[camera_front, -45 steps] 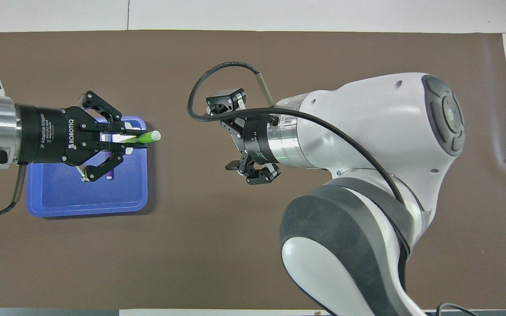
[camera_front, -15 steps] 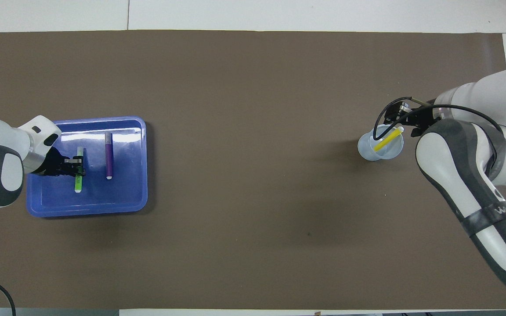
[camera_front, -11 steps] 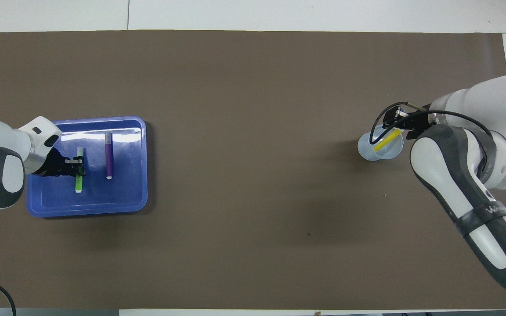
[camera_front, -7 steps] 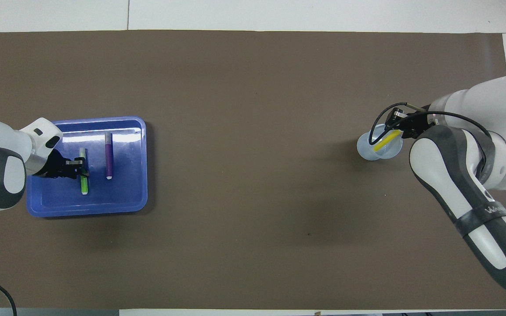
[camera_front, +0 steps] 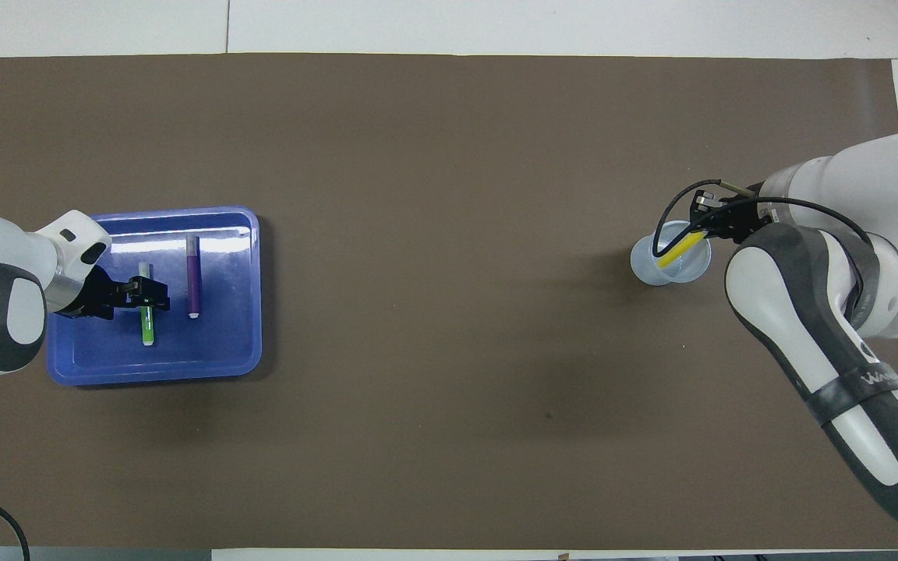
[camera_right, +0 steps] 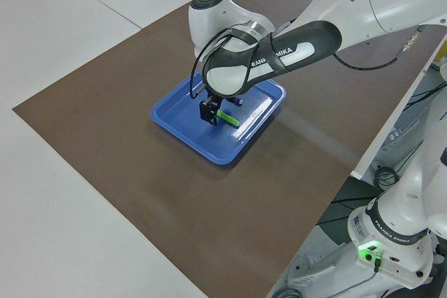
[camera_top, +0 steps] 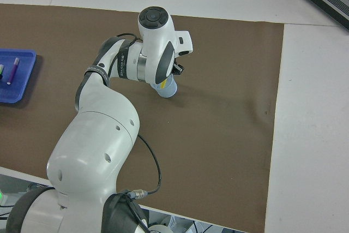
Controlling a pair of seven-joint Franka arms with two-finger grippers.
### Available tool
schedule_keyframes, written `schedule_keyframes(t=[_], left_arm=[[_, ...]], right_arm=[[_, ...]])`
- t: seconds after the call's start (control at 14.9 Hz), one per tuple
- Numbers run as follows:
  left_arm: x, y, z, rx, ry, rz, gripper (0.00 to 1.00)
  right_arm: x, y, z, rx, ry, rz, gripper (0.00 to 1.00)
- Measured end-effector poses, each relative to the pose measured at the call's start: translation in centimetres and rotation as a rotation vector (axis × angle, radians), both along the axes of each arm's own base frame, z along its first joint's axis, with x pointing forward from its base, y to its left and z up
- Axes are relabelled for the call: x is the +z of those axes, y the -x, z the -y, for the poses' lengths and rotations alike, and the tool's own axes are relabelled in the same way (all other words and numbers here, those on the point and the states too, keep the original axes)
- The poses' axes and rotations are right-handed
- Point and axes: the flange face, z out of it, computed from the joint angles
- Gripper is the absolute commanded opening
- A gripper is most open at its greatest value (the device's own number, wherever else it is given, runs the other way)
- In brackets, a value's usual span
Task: Right arm passes pens to left for tray arrangement
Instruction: 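Lift the yellow pen with the right gripper toward the left gripper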
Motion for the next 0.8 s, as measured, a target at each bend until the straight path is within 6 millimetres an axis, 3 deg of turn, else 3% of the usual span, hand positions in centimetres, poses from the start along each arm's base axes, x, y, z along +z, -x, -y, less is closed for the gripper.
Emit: schedule_keyframes(t=[0.2, 0.54, 0.8], left_arm=[[1.6, -0.8, 0.0, -0.004, 0.003, -0.012, 1.0], [10.5, -3.1, 1.2, 0.01, 0.041, -0.043, 1.0], [17.4, -3.9, 5.7, 0.185, 0.073, -0.071, 1.0]], right_arm=[[2.8, 0.3, -0.9, 0.011, -0.007, 0.012, 0.0], [10.1, 1.9, -2.4, 0.043, -0.019, 0.06, 0.0], [13.9, 3.3, -6.7, 0.013, -0.049, 0.072, 0.0]])
